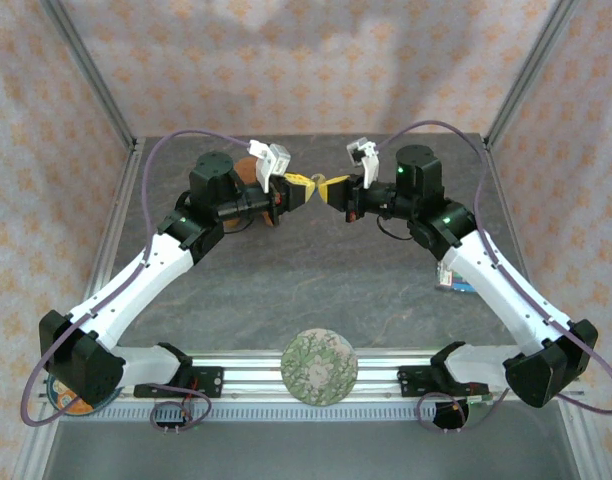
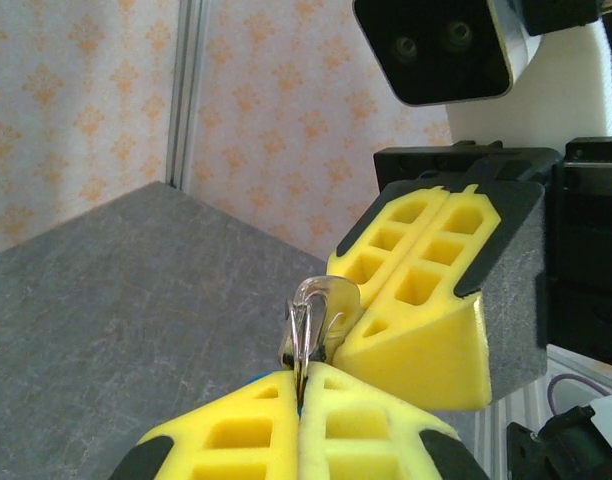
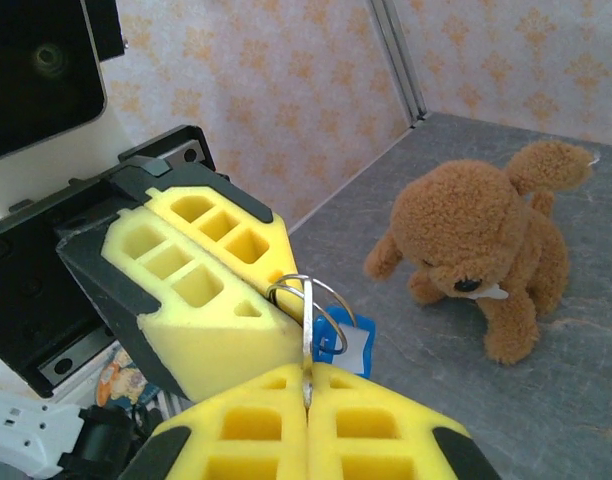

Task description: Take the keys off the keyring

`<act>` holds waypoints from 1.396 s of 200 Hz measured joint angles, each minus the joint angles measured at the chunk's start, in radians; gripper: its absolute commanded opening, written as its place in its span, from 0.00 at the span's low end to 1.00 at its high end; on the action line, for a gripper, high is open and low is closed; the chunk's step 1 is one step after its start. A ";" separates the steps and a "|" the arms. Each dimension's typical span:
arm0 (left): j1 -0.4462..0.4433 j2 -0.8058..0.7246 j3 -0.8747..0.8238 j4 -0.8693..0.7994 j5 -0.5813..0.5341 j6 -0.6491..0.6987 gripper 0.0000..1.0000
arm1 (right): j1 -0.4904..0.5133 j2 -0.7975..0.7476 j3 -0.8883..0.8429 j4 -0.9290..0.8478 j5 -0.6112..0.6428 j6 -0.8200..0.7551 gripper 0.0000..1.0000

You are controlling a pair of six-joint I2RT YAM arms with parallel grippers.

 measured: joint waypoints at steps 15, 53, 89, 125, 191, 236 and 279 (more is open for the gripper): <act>-0.001 0.000 0.004 -0.012 0.000 0.002 0.00 | 0.005 0.006 0.016 -0.027 0.009 -0.023 0.00; -0.001 0.000 0.005 -0.035 0.000 0.002 0.00 | 0.016 0.018 0.040 -0.080 0.031 -0.081 0.00; -0.001 0.000 0.005 -0.057 0.000 0.002 0.00 | 0.038 0.029 0.068 -0.134 0.074 -0.156 0.00; -0.001 0.000 0.005 -0.074 0.002 0.002 0.00 | 0.077 0.031 0.089 -0.178 0.162 -0.239 0.00; -0.001 0.000 0.005 -0.122 0.007 0.002 0.00 | 0.149 0.032 0.104 -0.231 0.306 -0.398 0.00; -0.001 -0.004 0.005 -0.162 0.025 0.002 0.00 | 0.193 0.028 0.104 -0.255 0.377 -0.500 0.00; -0.005 -0.009 0.005 -0.167 0.025 0.002 0.00 | 0.208 0.019 0.104 -0.258 0.407 -0.503 0.00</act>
